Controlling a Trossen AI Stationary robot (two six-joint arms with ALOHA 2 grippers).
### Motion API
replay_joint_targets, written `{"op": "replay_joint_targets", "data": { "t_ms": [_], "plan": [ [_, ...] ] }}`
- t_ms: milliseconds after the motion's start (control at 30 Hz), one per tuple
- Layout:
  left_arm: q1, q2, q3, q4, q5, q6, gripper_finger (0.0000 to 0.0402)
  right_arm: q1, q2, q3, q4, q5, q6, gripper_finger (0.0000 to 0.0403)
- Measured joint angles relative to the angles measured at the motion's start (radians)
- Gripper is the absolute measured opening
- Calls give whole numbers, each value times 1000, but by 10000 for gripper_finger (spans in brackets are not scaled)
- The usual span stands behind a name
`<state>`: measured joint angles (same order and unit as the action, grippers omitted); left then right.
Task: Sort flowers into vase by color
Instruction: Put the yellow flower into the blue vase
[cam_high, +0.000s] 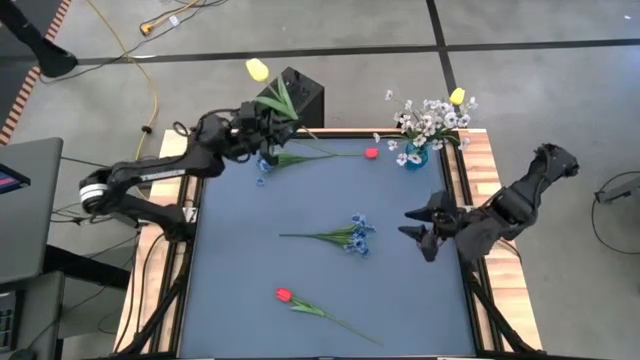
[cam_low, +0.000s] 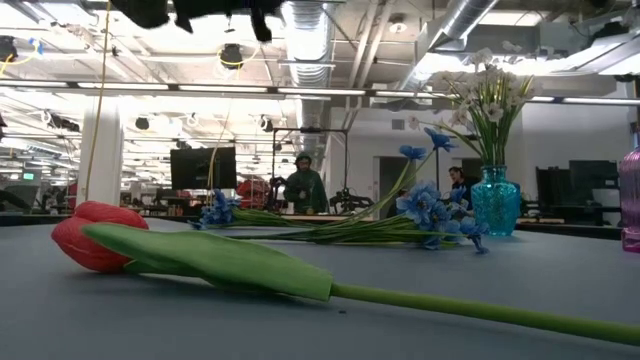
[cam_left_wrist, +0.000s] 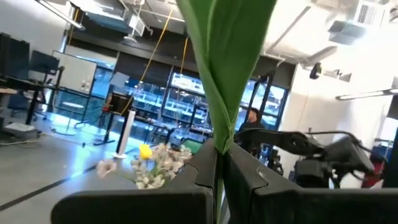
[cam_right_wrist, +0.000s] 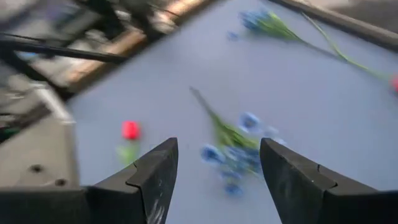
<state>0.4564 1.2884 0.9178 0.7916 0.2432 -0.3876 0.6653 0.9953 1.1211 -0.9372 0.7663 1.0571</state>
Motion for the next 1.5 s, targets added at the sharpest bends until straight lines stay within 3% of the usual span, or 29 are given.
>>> {"op": "replay_joint_targets", "data": {
  "t_ms": [267, 367, 600, 800, 1067, 1167, 1500],
  "plan": [
    [106, 262, 22, 275, 187, -163, 0, -71, 7, -103, -219, 0, 283, 255],
    [100, 367, 24, 390, 185, -198, 0, -101, 7, -130, -235, -1, 316, 255],
    [70, 560, 42, 574, 63, -256, 0, -221, -1, -166, -312, -1, 387, 255],
    [53, 629, 185, 511, 50, -256, 0, -333, -67, -251, -306, -6, 335, 255],
    [26, 652, 491, 2, 12, 63, 0, -441, -201, -322, -215, -23, 177, 255],
    [21, 709, 592, -7, 24, 102, 0, -471, -239, -332, -174, -26, 109, 255],
    [21, 964, 910, -15, 63, -3, 0, -512, -291, -340, -130, -33, 16, 255]
  ]
}}
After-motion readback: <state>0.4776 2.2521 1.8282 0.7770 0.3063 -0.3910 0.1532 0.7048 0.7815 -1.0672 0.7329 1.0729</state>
